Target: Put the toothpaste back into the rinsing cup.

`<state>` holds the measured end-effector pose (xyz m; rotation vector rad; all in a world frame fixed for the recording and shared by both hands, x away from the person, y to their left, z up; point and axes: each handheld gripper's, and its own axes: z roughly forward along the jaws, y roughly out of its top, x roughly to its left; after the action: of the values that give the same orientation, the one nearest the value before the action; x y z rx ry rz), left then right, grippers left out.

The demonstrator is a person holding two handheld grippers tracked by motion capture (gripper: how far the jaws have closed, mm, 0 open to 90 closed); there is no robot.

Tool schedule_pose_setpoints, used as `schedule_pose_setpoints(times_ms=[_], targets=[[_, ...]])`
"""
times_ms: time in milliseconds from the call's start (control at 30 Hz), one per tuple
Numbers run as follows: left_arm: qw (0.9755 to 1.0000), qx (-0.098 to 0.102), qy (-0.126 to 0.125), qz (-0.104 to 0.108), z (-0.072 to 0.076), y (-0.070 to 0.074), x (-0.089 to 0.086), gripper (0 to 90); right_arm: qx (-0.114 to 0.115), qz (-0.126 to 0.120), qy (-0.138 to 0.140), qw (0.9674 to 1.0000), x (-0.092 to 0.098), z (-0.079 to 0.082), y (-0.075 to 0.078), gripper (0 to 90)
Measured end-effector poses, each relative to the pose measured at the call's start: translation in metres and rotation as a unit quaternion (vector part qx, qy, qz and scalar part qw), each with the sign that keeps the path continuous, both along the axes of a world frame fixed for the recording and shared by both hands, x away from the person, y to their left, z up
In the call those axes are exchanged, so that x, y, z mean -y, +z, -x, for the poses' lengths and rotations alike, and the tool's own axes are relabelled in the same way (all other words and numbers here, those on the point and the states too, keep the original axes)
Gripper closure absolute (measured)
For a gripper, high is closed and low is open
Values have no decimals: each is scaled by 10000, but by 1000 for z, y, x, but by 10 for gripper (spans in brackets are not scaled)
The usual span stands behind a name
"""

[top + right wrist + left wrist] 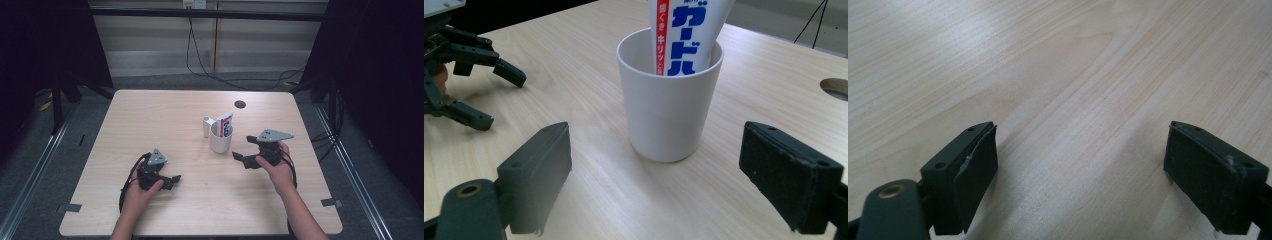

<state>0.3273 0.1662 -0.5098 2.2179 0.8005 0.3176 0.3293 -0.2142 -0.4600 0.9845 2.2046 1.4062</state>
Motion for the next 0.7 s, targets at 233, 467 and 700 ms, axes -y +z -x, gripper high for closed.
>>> schedule_pose_setpoints(times_ms=[233, 467, 700], targets=[[10000, -5, 0, 5, 0, 0, 0, 140, -29, 0, 54, 10000, 2, 6, -4, 132], [10000, 1, 2, 0, 0, 0, 0, 140, -100, 82, 100, 9999, 5, 11, -12, 133], [10000, -3, -1, 4, 0, 0, 0, 140, -174, 143, 113, 9997, 8, 16, -19, 133]])
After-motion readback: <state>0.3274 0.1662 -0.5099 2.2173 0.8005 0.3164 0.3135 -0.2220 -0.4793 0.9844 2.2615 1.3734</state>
